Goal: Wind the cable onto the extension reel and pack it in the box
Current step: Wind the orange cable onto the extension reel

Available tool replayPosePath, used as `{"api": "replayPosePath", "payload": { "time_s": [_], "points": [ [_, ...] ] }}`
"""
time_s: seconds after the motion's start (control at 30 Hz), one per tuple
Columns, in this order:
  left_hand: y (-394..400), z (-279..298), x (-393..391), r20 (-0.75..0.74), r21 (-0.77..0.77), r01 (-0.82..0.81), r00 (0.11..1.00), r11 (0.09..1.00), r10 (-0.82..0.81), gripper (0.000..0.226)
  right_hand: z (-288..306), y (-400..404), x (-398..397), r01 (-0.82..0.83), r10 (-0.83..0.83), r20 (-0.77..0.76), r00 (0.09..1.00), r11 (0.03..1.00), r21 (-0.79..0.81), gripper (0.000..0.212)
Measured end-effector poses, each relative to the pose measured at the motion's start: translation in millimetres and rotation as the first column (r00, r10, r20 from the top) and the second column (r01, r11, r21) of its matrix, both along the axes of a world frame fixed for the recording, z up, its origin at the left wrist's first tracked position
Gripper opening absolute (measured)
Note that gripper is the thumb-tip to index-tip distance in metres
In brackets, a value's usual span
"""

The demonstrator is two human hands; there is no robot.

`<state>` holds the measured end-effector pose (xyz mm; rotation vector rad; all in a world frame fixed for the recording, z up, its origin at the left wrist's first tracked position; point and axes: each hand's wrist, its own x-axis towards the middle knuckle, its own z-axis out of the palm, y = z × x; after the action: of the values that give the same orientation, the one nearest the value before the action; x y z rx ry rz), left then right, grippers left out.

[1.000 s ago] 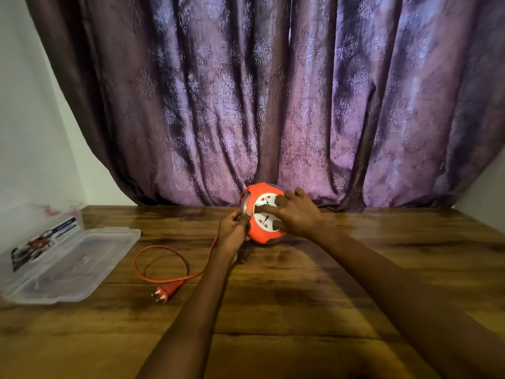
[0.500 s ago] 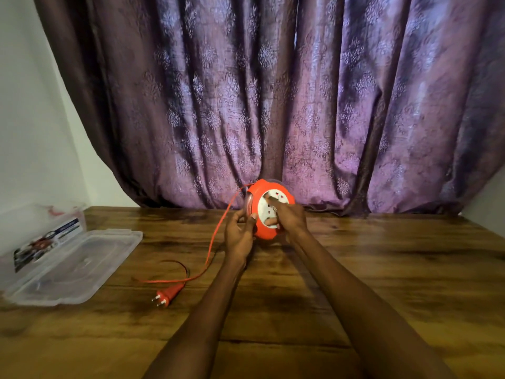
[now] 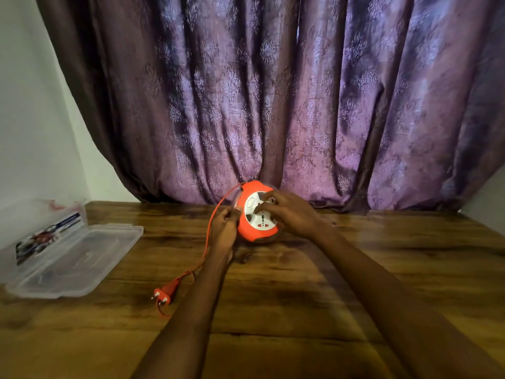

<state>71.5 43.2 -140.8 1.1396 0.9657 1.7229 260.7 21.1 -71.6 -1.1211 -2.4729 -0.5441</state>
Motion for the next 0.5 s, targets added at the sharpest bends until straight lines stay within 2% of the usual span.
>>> {"api": "replayPosePath", "payload": {
  "time_s": [0.1, 0.17, 0.23, 0.37, 0.43, 0.5],
  "points": [
    [-1, 0, -3, -0.019, -0.023, 0.024, 1.0, 0.999, -0.025, 0.019, 8, -2, 2, 0.037, -0.062, 0.318, 0.946, 0.996, 0.084, 0.052],
    [-3, 1, -2, -0.023, -0.035, 0.05, 0.998, 0.998, -0.051, 0.028, 10, -5, 3, 0.032, -0.11, 0.428, 0.897, 0.982, 0.185, 0.054],
    [-7, 2, 2, -0.035, -0.041, 0.07, 0.997, 0.997, -0.072, 0.03, 11, -4, 4, 0.052, -0.172, 0.473, 0.864, 0.965, 0.257, 0.057],
    [-10, 4, 11, -0.036, -0.033, 0.054, 0.998, 0.998, -0.055, 0.028, 5, 1, 1, 0.139, -0.243, 0.405, 0.881, 0.953, 0.269, 0.06],
    [-13, 4, 16, -0.049, -0.013, 0.029, 0.998, 0.999, -0.03, 0.02, 0, 1, -4, 0.236, -0.295, 0.281, 0.913, 0.945, 0.225, 0.062],
    [-15, 4, 20, -0.037, 0.004, 0.017, 0.999, 1.0, -0.017, 0.01, -3, 3, -11, 0.341, -0.355, 0.084, 0.931, 0.929, 0.143, 0.063]
  ]
}}
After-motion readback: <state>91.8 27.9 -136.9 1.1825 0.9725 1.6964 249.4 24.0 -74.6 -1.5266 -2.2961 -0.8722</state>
